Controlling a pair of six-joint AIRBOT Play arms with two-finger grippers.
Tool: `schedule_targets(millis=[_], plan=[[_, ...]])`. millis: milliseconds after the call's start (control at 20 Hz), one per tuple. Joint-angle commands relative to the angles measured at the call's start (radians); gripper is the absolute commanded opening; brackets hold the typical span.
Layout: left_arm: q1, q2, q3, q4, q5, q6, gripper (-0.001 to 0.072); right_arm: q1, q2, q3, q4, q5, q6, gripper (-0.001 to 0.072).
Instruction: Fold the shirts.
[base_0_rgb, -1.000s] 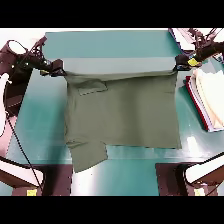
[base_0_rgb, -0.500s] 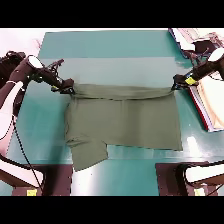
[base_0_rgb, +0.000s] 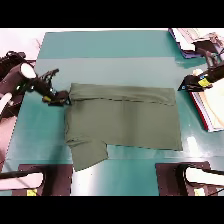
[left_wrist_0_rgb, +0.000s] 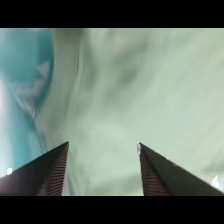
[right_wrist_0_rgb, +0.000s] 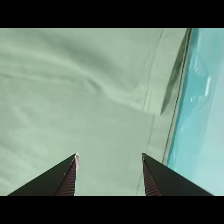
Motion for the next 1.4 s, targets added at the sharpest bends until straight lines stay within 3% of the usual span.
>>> schedule_targets(millis=[0, 200, 650, 700, 900, 1100, 1250, 1350], plan=[[-0.002, 0.262, -0.333, 0.034, -0.008, -0.057, 0.0496, -0.008, 0.138, -0.092, 0.000, -0.058, 0.000, 0.0448], [-0.002, 0.477, -0.604, 0.010, 0.007, -0.104, 0.0495, -0.008, 0.223, -0.206, 0.000, -0.136, 0.000, 0.0448], [-0.002, 0.489, -0.744, -0.263, 0.180, -0.021, 0.0494, -0.009, 0.230, -0.237, 0.046, -0.134, 0.000, 0.0447], [-0.002, 0.489, -0.741, -0.279, 0.177, -0.021, 0.0475, -0.009, 0.230, -0.237, 0.046, -0.131, 0.000, 0.0447], [-0.002, 0.489, -0.720, -0.311, 0.118, 0.056, 0.0026, -0.048, 0.230, -0.240, 0.042, -0.050, -0.007, 0.0447], [-0.002, 0.489, -0.665, -0.312, 0.090, 0.065, 0.0025, -0.198, 0.230, -0.375, 0.040, 0.062, -0.021, 0.0449], [-0.002, 0.489, -0.628, -0.312, 0.094, 0.078, 0.0025, -0.354, 0.230, -0.590, 0.041, 0.065, -0.034, 0.0510], [-0.002, 0.489, -0.623, -0.312, 0.100, 0.084, 0.0025, -0.424, 0.230, -0.710, 0.040, 0.039, -0.037, 0.0508]])
